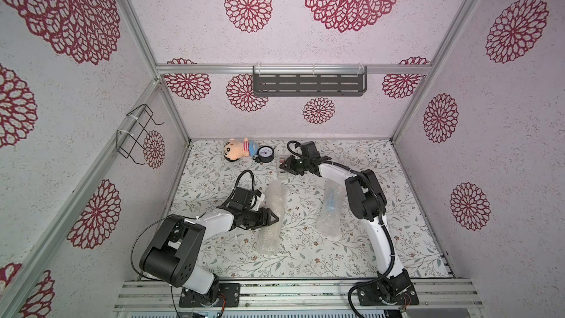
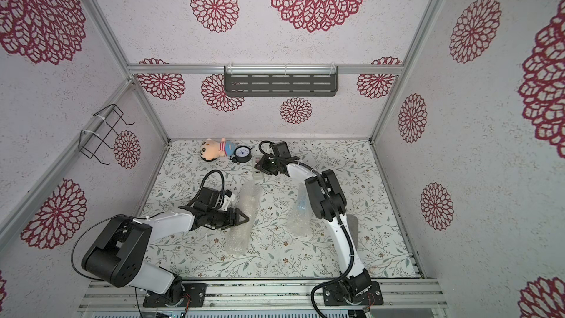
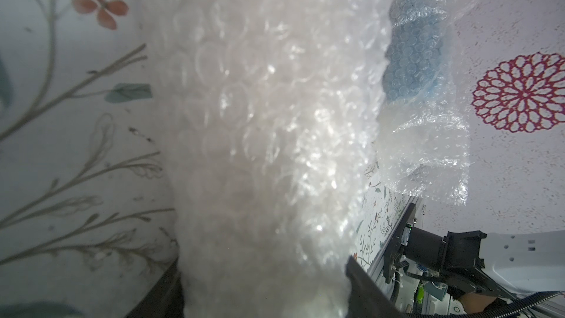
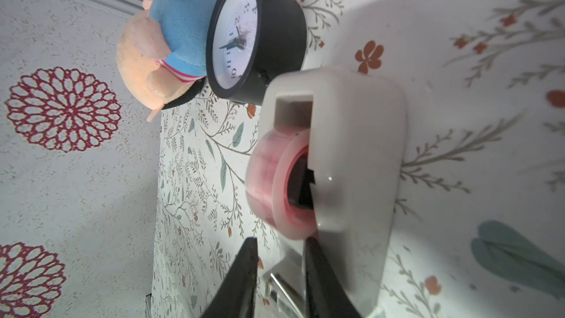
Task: Wrap vases in bubble wrap
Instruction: Tear off the tape using the Tape Cutter.
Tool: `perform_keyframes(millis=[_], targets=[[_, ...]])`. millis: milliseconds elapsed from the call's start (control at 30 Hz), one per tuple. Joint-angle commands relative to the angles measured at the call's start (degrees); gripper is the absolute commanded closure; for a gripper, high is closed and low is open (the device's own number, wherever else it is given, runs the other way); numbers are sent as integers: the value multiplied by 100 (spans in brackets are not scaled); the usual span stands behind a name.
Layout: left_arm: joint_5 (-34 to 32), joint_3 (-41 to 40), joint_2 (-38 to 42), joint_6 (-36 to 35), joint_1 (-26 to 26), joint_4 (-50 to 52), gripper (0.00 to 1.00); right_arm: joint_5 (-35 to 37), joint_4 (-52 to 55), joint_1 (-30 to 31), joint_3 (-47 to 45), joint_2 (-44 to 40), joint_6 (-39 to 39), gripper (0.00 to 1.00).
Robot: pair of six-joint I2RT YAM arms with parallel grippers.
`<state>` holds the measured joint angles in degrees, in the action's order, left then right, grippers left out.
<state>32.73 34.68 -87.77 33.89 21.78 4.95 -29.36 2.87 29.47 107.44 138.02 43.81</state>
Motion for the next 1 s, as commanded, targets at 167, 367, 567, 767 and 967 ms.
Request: perform_keyframes(millis=[167, 367, 567, 767, 967], targets=[[-415, -48, -206, -153, 11, 216, 51, -418, -122, 33, -66, 113, 258, 77], [-392, -14, -265, -153, 6, 192, 51, -433, -191, 42, -221, -52, 278, 77], [-388, -14, -276, -150, 6, 164, 52, -456, -232, 50, -287, -68, 273, 78], [-390, -22, -292, -124, 2, 164, 52, -501, -317, 50, -267, 46, 354, 84], [-390, -13, -273, -122, 2, 172, 52, -500, -482, 37, -262, 22, 467, 88]])
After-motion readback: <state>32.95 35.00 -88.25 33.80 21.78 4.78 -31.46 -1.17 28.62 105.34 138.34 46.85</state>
